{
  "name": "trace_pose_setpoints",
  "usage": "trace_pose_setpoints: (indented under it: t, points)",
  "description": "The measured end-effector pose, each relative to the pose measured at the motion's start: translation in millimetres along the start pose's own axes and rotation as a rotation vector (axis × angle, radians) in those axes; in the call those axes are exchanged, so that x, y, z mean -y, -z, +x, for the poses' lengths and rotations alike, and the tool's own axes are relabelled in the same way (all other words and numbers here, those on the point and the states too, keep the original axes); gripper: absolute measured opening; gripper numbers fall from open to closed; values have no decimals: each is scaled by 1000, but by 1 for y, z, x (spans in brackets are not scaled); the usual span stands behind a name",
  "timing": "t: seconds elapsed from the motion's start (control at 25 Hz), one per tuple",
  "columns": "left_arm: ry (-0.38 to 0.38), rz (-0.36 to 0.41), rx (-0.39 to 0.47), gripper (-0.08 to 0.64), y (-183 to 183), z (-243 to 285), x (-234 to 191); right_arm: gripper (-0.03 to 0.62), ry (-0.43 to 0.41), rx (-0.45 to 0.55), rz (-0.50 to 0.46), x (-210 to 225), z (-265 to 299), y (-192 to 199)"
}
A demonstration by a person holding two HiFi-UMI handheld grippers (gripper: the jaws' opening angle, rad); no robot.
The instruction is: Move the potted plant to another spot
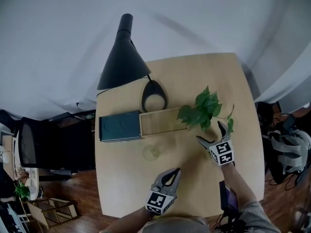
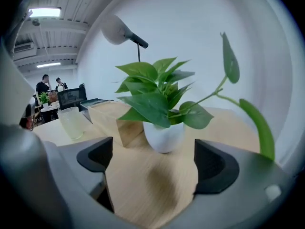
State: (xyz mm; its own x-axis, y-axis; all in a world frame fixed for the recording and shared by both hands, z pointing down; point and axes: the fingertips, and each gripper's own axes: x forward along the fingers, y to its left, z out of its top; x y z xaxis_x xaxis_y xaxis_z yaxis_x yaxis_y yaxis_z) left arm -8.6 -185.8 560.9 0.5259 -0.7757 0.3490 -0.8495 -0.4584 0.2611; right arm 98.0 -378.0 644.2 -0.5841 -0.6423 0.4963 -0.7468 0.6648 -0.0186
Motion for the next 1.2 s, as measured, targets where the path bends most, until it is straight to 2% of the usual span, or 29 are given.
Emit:
trace_pose_setpoints:
  t: [0.28,0.68,0.8,0.88,1.08,1.12,1.2]
  points:
    - [6,15,79,-6,-21,-22,13,532,-6,57,-77,-28,-41,-35]
    - [-19,23,181,-6,-28,-88,19,430,-21,159,-176,-96,-105,-91]
    - [-28,20,206,-6,-28,-104,19,356,-8,181,-192,-114,-124,-98]
    - [-31,24,223,-6,-30,-113,20,280,10,192,-187,-123,-136,-98]
    - [-25,38,262,-6,-36,-134,26,27,49,195,-152,-141,-161,-95]
    - [-23,40,270,-6,-36,-139,28,6,48,194,-147,-147,-165,-93]
    - [-20,45,283,-6,-37,-147,32,5,43,197,-144,-158,-175,-90]
